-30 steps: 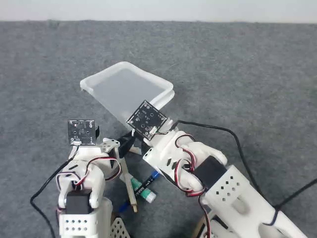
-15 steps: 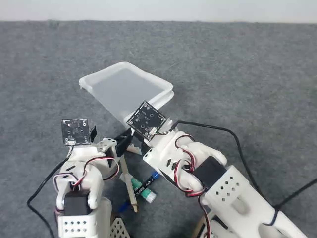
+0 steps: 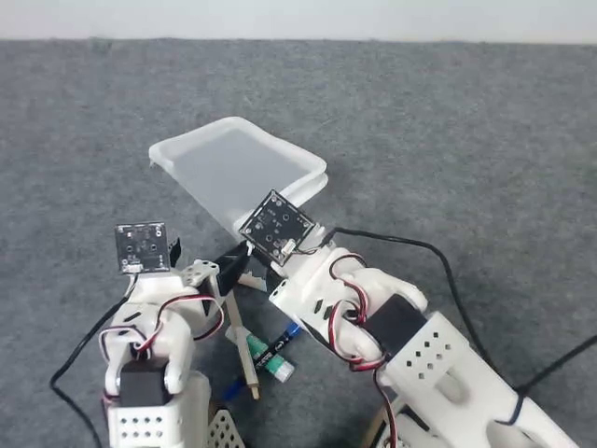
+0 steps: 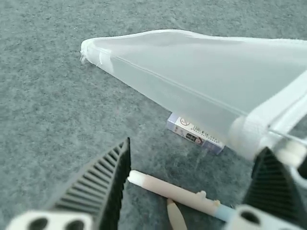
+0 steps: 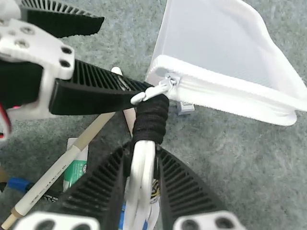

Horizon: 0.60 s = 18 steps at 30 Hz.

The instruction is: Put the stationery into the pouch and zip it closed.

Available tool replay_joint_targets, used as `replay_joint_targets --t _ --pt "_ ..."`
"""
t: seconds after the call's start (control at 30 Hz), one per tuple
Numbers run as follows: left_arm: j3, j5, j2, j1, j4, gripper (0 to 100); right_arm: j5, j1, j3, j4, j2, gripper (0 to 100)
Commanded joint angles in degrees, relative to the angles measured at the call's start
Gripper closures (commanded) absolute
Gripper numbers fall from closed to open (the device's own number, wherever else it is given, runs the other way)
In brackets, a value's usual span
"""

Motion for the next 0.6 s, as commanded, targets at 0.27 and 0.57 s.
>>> replay_joint_targets --t 0.27,0.57 --pt "-4.4 2.8 -1.3 -0.6 1.0 62 1.2 -0.8 3.9 -6.5 -2.6 99.2" --pt "-5.1 3.2 -1.3 -2.6 0.2 62 1.2 -0.8 3.9 -6.3 -2.6 99.2"
